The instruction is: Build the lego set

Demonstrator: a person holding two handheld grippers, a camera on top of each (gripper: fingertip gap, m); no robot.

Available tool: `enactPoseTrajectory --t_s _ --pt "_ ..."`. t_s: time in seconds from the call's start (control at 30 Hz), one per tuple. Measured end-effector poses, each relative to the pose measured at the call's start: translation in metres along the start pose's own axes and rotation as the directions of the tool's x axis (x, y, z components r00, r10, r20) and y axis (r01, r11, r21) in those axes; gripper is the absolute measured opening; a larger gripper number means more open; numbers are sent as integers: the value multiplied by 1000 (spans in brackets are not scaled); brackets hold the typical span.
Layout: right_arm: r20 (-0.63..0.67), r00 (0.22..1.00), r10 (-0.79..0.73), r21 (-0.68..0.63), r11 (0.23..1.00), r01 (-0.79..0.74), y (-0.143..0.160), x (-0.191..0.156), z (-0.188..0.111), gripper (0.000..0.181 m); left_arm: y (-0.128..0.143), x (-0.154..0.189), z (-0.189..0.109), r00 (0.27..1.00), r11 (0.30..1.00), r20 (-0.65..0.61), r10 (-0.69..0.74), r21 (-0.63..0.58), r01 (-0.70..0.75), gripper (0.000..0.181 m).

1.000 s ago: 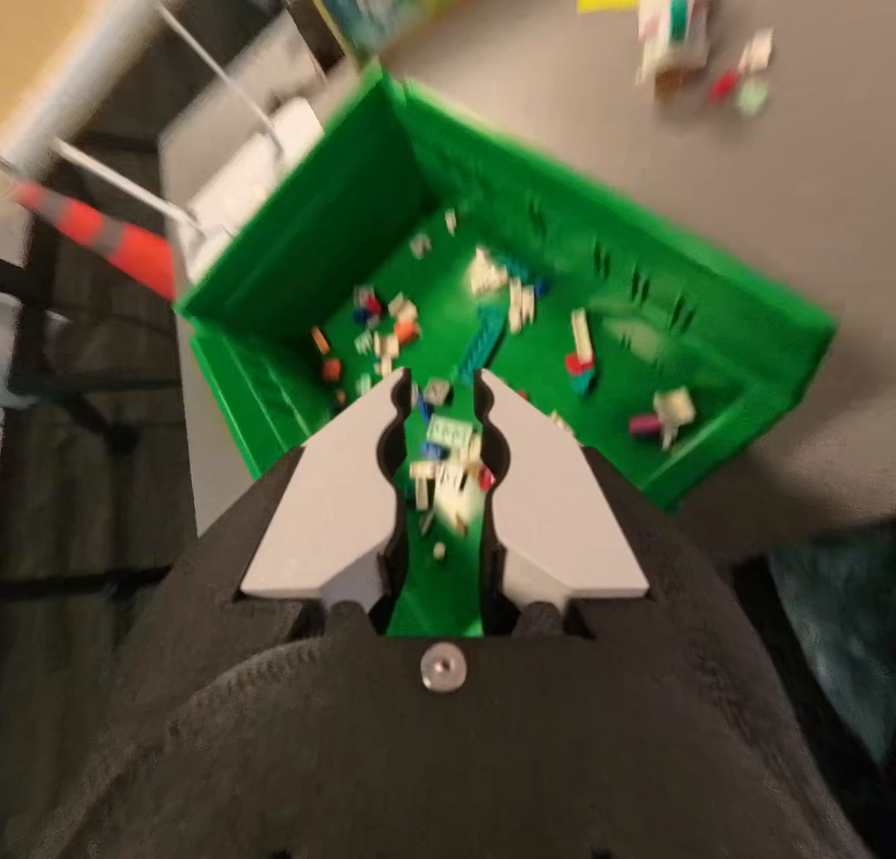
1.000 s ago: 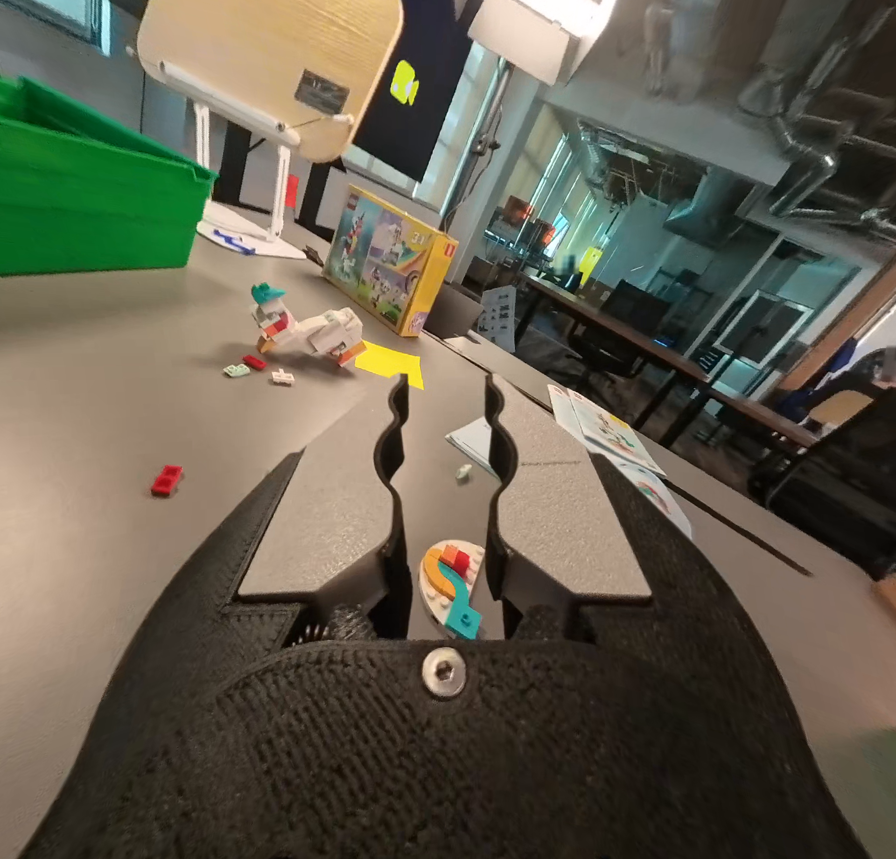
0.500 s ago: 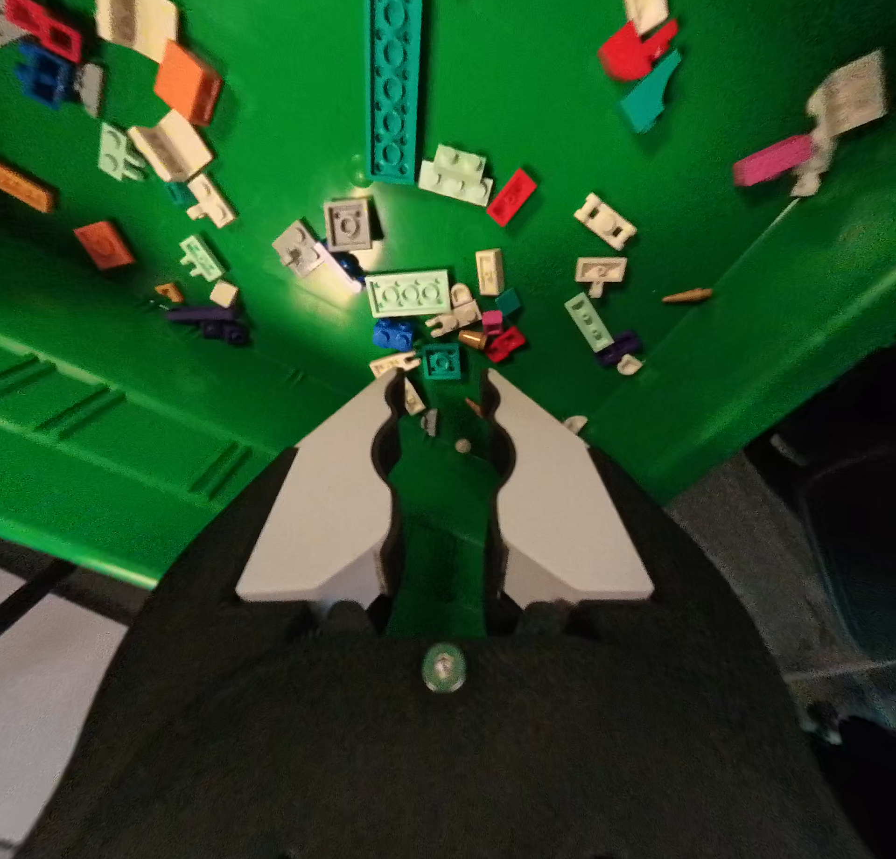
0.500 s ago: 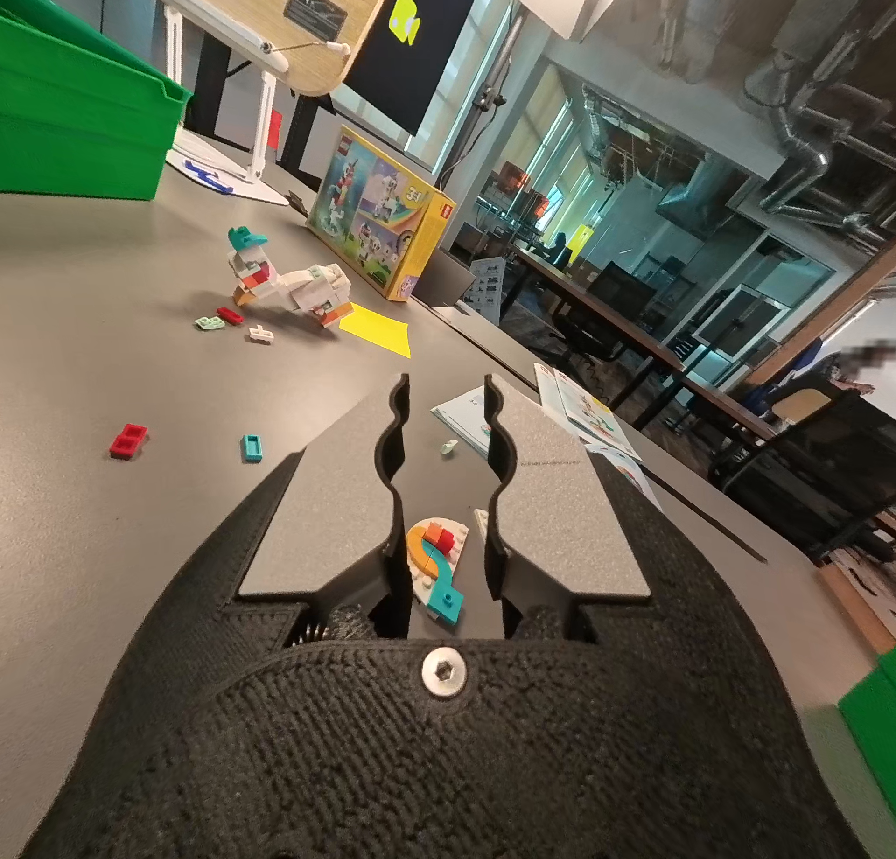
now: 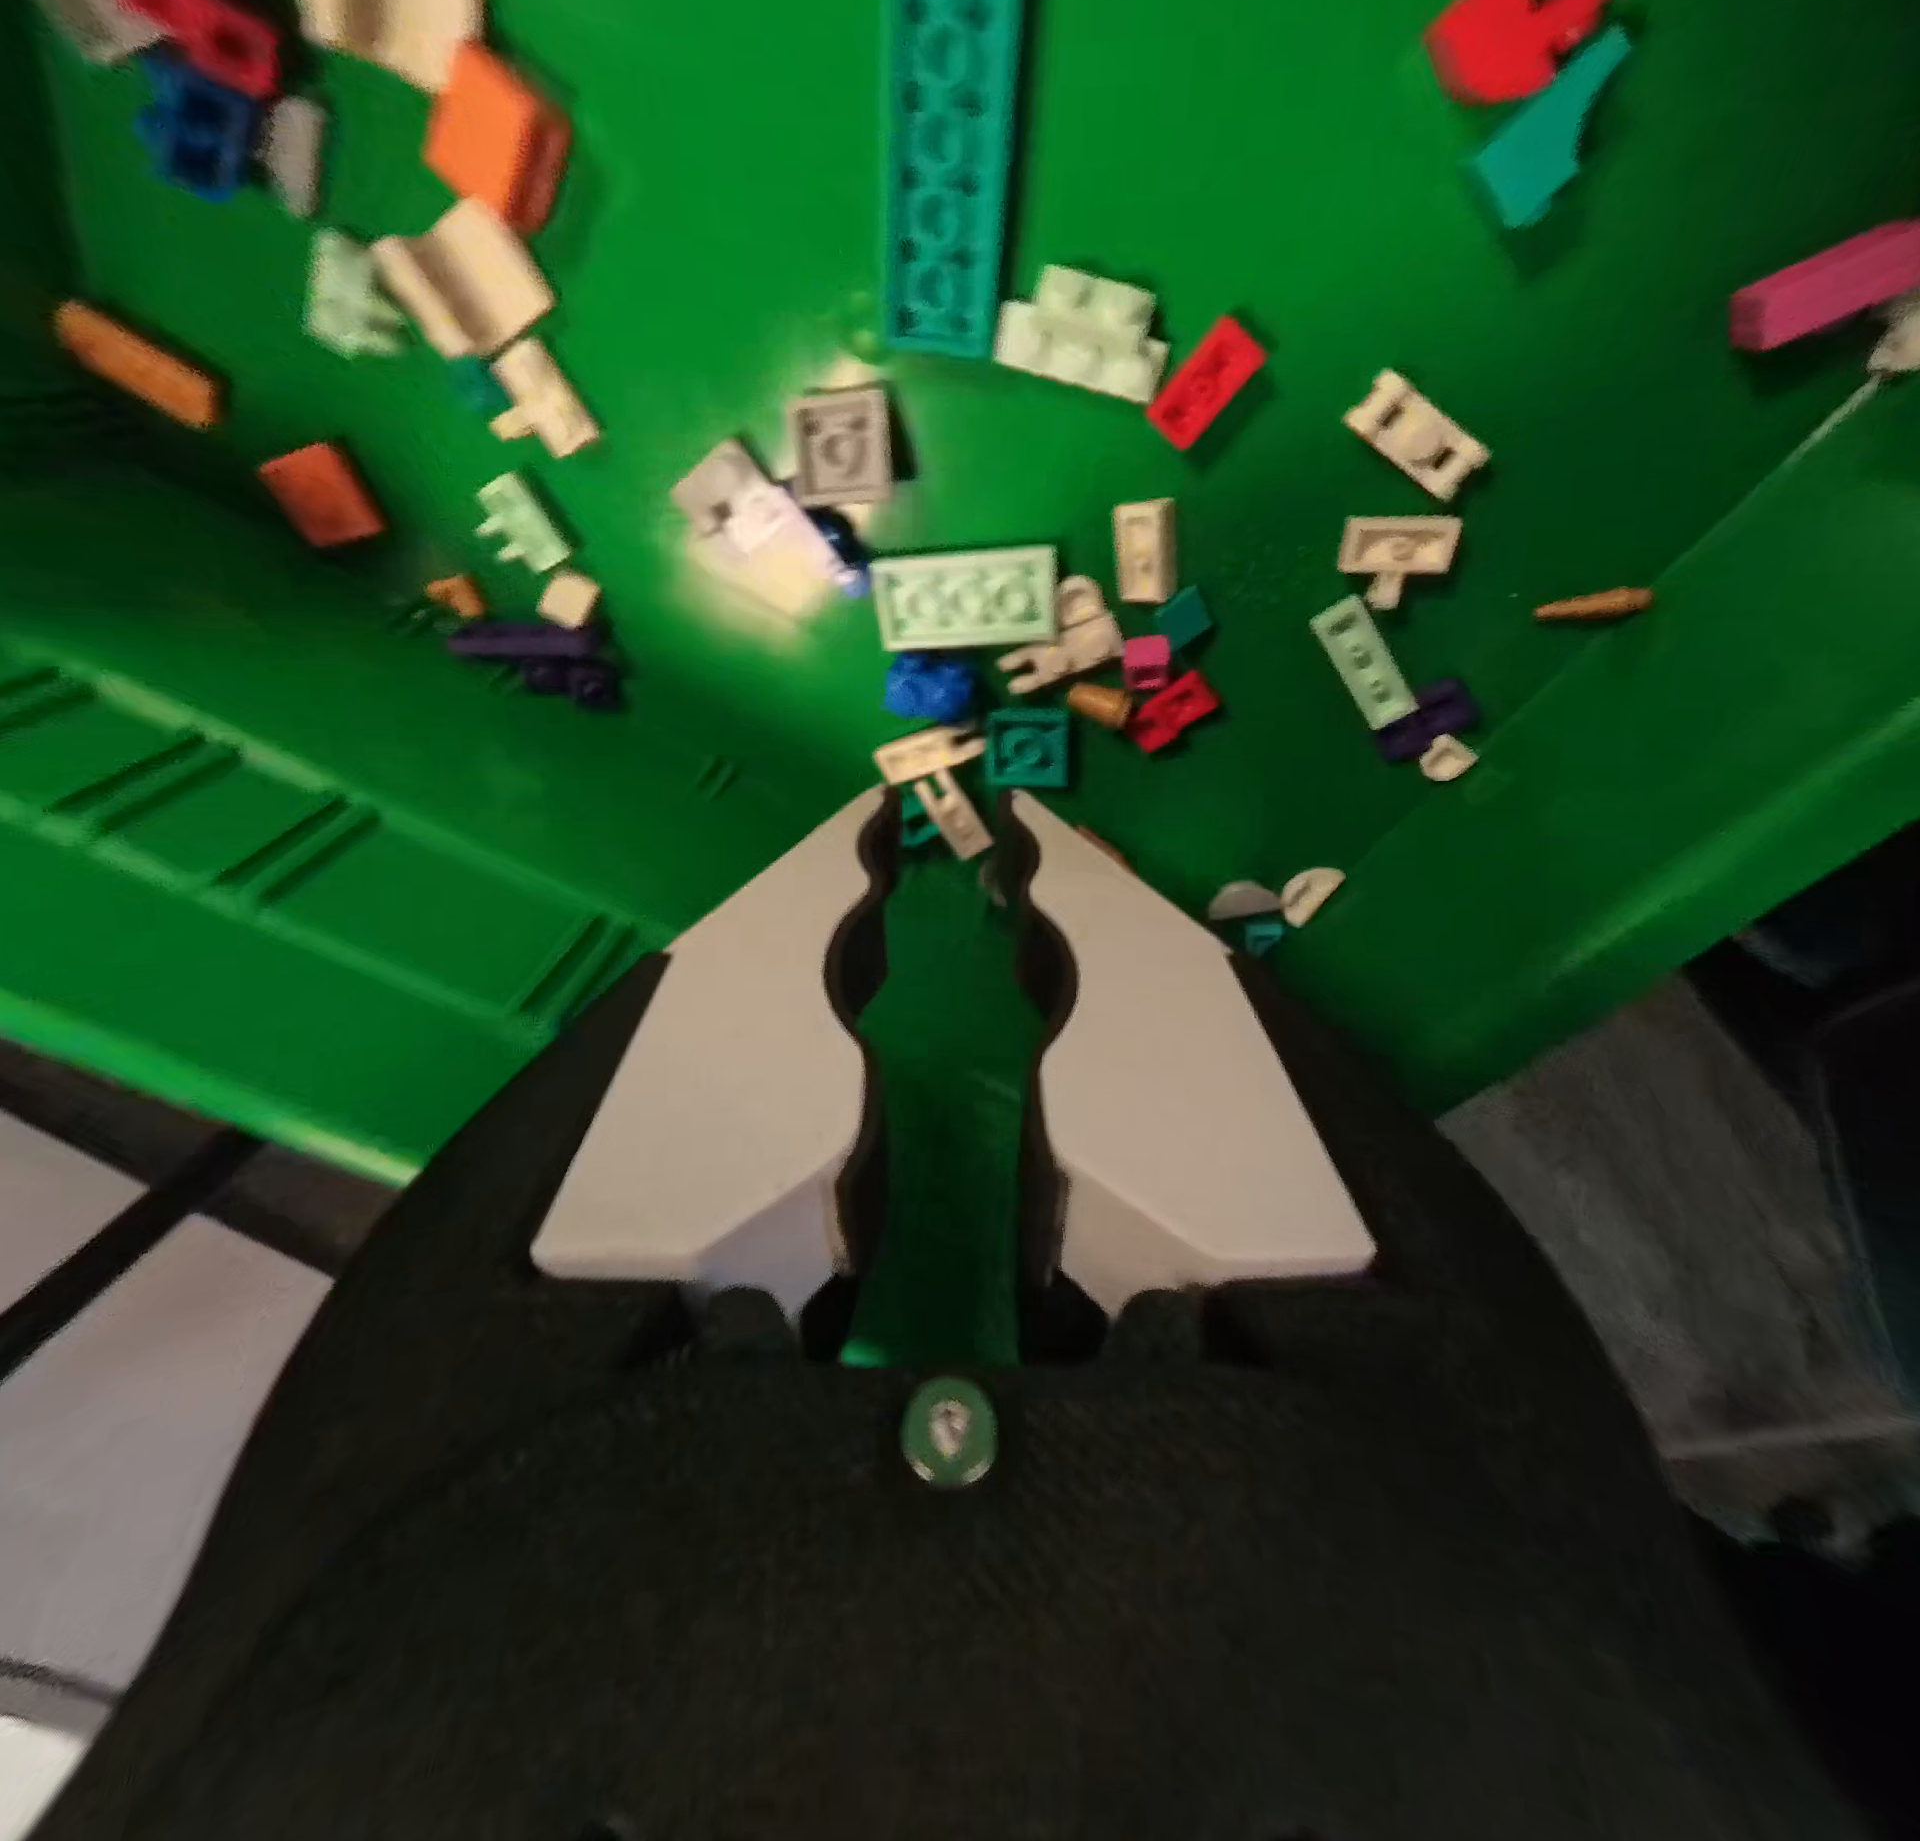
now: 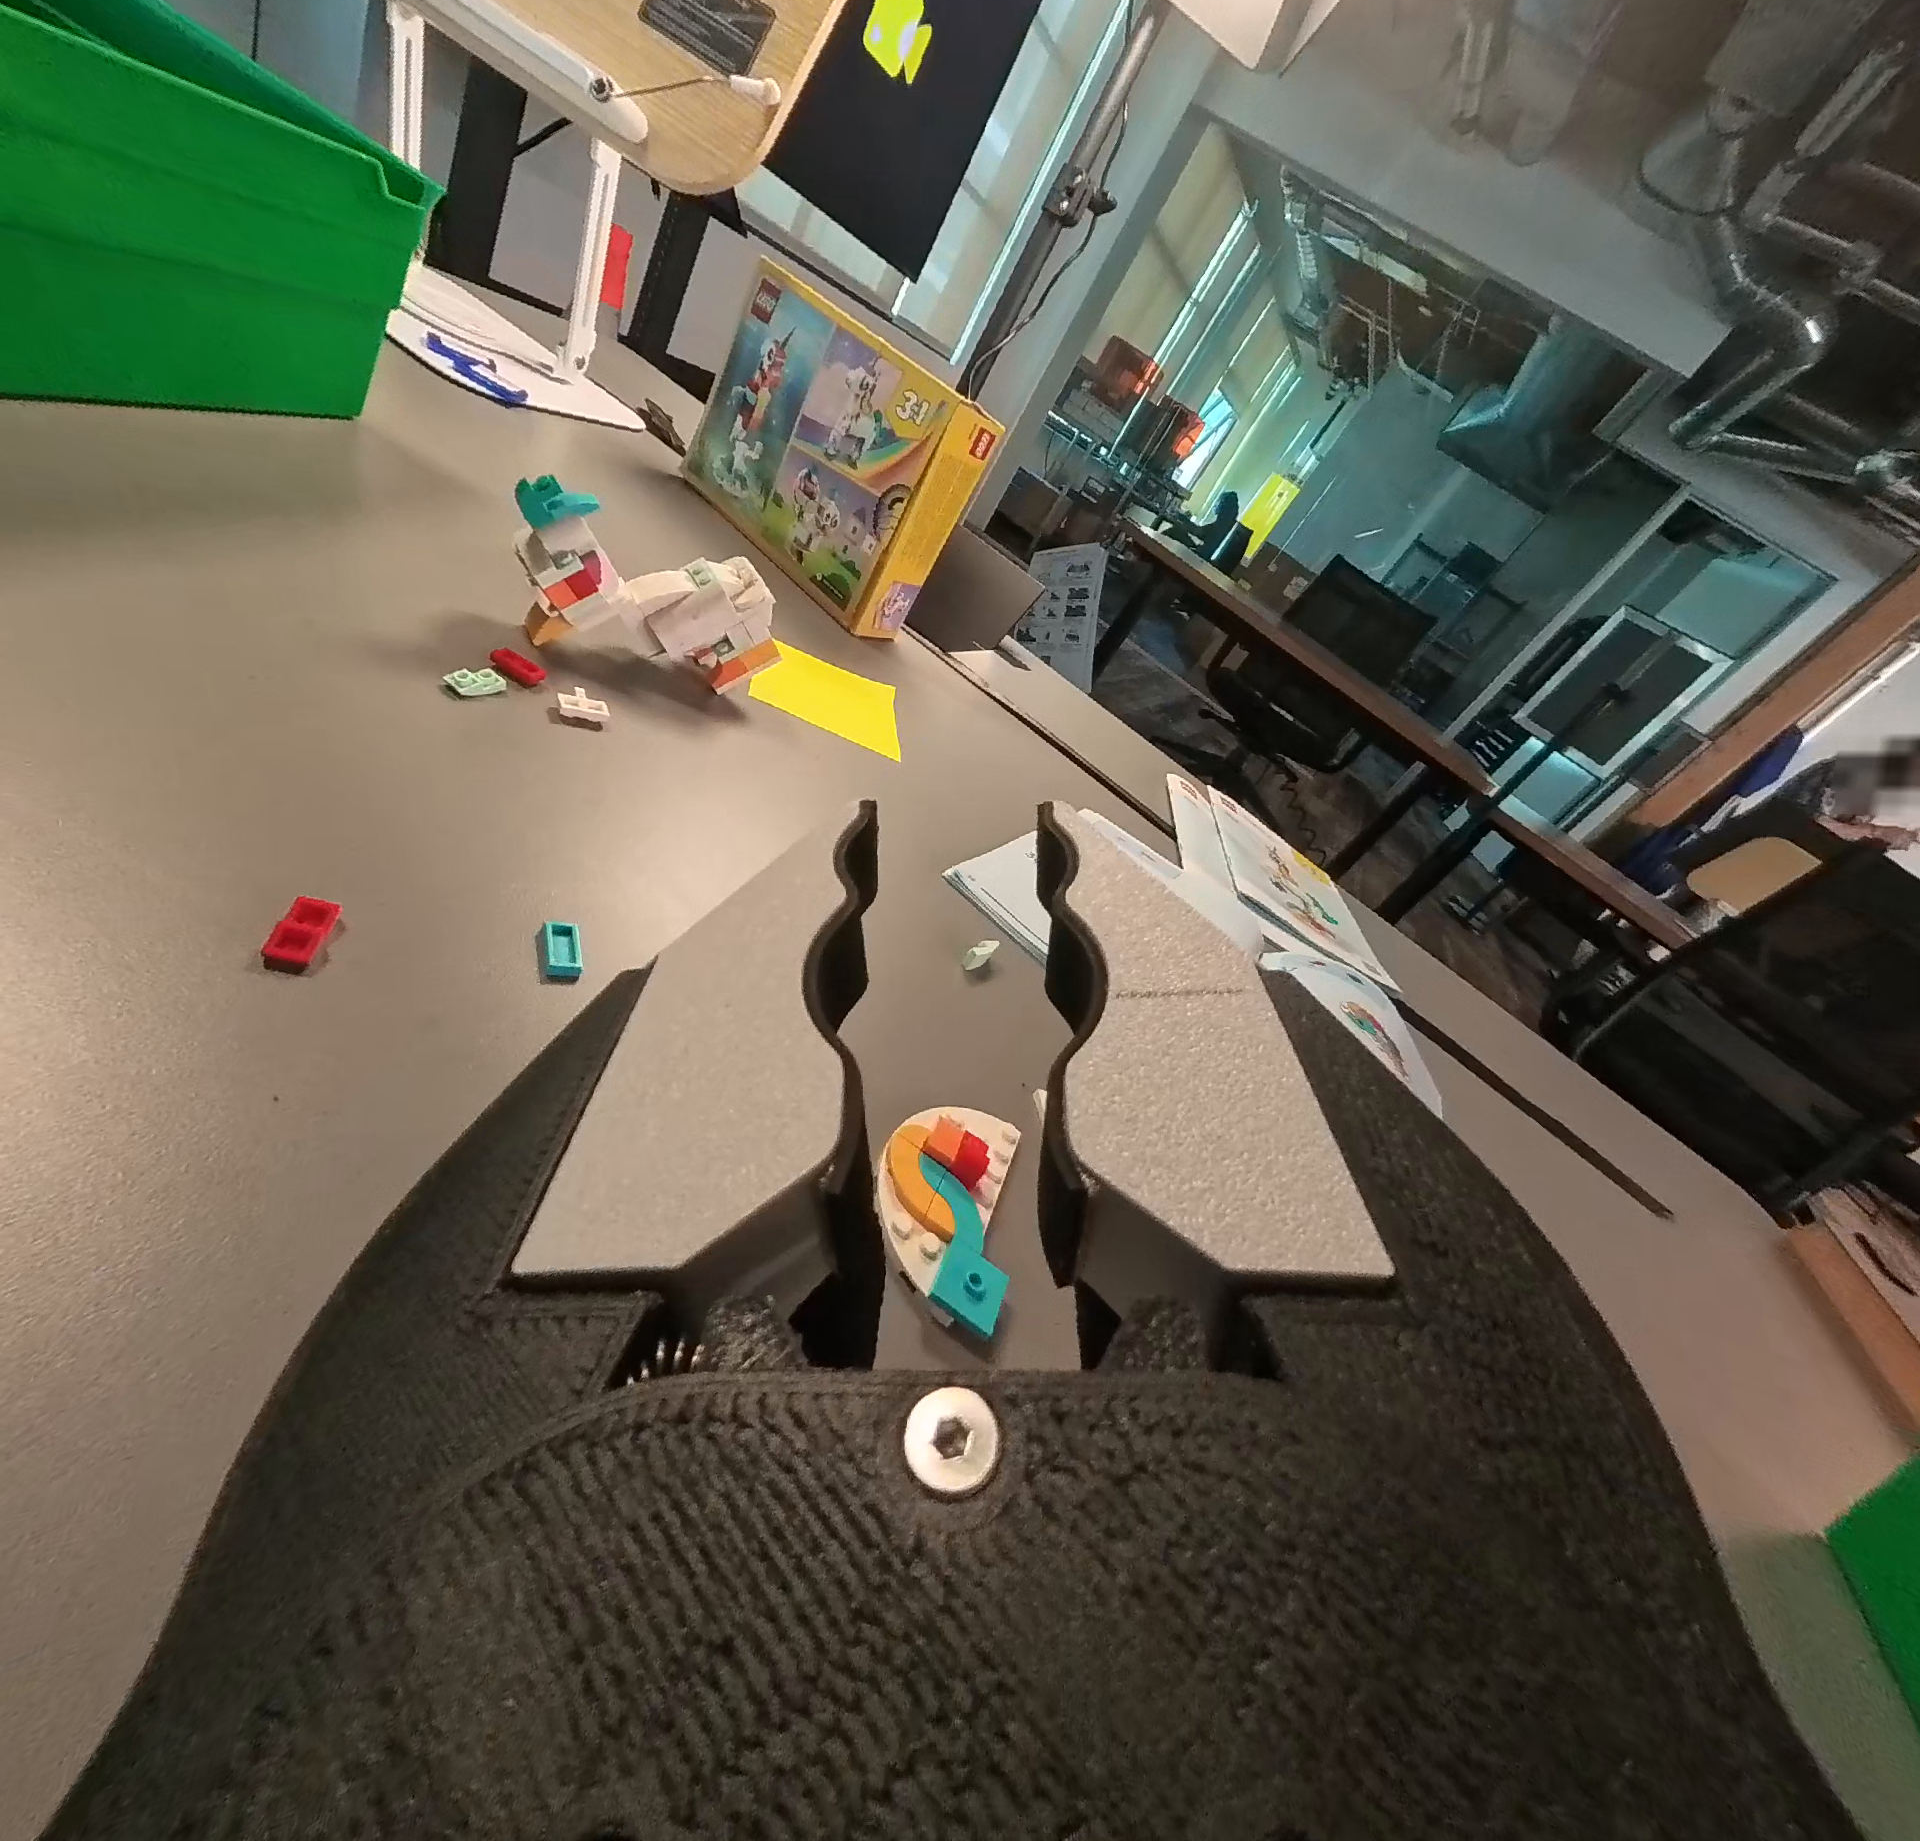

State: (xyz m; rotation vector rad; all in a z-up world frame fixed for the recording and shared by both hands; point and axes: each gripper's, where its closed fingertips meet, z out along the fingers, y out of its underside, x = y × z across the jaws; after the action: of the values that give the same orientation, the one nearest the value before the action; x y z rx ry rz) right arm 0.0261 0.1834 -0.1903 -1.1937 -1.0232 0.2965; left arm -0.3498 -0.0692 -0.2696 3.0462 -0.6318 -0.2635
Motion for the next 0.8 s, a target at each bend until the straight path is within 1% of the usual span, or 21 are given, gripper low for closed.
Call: enactPoseTrajectory --t_s 0.03,0.13,0.2,0.27,0.43,0.5,0.57,0.7,0.77,0.8 --pt "2 1000 2 0 1000 -2 0 0 0 29 -2 -4 -6 999 999 -5 -33 29 33 16" --pt "12 1000 4 0 1000 -4 0 -2 0 29 -2 -18 -19 998 997 14 -62 41 61 16" --pt "18 1000 3 -3 1000 -3 0 -3 1 29 1 -23 -21 999 999 33 -33 -8 33 17" --pt "22 1000 0 -6 1000 0 1 -4 1 29 3 -20 -17 1000 998 2 0 -64 0 17" --pt "33 999 -1 -13 1000 1 2 -6 2 29 8 1 0 987 977 -134 84 -183 -108 20" --pt "36 999 1 -17 1000 0 2 -7 2 29 4 12 4 974 977 -199 105 -164 -139 20" --pt "40 999 3 -19 1000 -3 3 -7 2 29 1 18 5 967 978 -228 112 -145 -147 20" --pt "45 999 4 -21 1000 -4 3 -8 3 29 1 17 11 970 980 -213 118 -135 -148 21" --pt "47 999 4 -22 1000 -2 3 -9 3 29 0 11 14 978 983 -178 105 -132 -129 15" --pt "47 999 3 -23 1000 -2 4 -9 3 29 -1 12 13 978 985 -186 96 -126 -121 17"
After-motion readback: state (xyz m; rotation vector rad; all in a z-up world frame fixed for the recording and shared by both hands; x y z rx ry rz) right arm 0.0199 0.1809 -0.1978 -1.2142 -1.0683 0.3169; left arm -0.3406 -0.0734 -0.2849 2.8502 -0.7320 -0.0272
